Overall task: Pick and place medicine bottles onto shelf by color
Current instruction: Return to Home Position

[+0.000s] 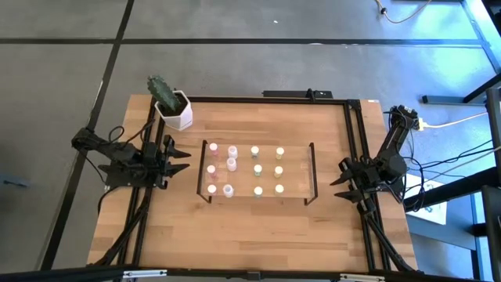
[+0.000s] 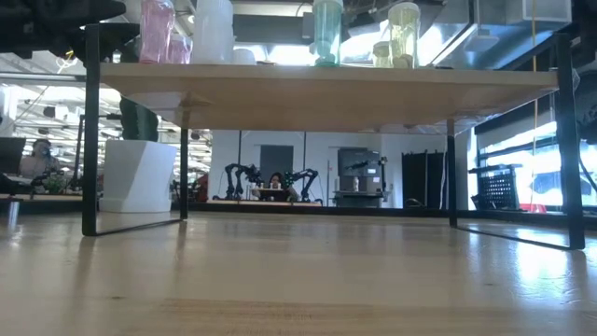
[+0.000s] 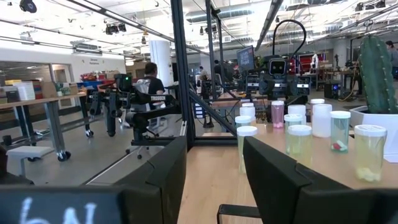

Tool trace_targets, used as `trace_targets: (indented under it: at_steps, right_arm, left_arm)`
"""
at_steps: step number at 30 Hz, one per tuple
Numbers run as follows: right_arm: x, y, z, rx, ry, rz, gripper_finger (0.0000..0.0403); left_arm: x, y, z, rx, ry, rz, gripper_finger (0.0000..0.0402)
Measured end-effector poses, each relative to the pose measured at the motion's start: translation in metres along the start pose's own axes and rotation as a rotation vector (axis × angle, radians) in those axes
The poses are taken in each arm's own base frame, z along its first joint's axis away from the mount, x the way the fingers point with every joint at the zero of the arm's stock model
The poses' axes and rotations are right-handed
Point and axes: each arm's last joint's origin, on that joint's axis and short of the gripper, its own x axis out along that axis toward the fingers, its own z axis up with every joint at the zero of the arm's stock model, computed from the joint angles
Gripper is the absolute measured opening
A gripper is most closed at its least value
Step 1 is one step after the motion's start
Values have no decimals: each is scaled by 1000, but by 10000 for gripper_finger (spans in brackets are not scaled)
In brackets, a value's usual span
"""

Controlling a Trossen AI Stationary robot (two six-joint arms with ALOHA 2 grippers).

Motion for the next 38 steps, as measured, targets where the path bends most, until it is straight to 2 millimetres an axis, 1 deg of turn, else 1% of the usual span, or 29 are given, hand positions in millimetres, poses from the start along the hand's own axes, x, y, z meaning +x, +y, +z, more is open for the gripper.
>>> trace_targets:
  at_steps: [38]
  right_arm:
    - [0, 0, 0, 0, 0, 0, 161]
  left_arm:
    - [0, 0, 0, 0, 0, -1, 159]
